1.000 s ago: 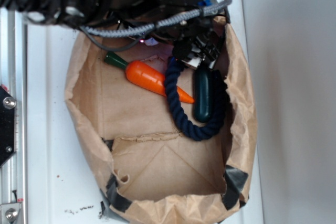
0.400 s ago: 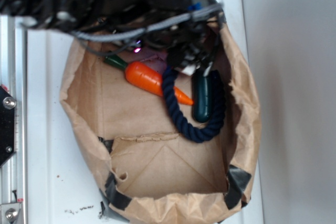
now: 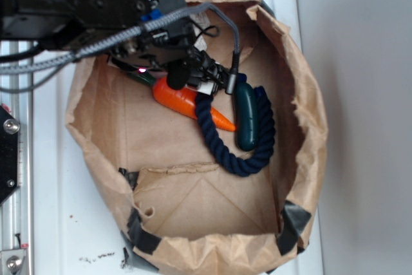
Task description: Grab the white paper.
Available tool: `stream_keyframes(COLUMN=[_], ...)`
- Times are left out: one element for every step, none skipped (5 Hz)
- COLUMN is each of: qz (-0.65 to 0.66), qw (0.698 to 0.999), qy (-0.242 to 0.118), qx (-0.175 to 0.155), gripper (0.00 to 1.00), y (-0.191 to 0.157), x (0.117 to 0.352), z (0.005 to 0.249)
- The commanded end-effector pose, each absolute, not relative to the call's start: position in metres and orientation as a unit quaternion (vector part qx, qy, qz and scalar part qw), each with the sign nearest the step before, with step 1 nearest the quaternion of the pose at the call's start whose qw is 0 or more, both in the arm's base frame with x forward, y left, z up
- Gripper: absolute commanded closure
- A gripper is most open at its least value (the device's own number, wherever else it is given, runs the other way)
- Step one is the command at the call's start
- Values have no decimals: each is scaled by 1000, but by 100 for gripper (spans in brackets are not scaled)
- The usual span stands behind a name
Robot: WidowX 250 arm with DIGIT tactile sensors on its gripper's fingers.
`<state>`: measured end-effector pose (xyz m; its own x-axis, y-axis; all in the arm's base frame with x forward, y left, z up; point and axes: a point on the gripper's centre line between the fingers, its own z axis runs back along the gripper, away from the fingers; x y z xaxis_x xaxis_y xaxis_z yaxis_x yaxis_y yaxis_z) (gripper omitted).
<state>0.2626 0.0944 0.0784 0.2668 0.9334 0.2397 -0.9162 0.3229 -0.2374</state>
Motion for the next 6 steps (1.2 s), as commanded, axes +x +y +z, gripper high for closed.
stream_keyframes(qz=[601,613,613,619,614,592], qw=[772,762,761,749,748,762], qy=[-204,-206,-208,-231,-239,-247], qx=[3,17,40,39,79,89], gripper=[0,0,0,0,0,0], y=[108,121,129,132,127,123], x=[278,291,293,297,307,305], z=[77,67,54,49,31,28])
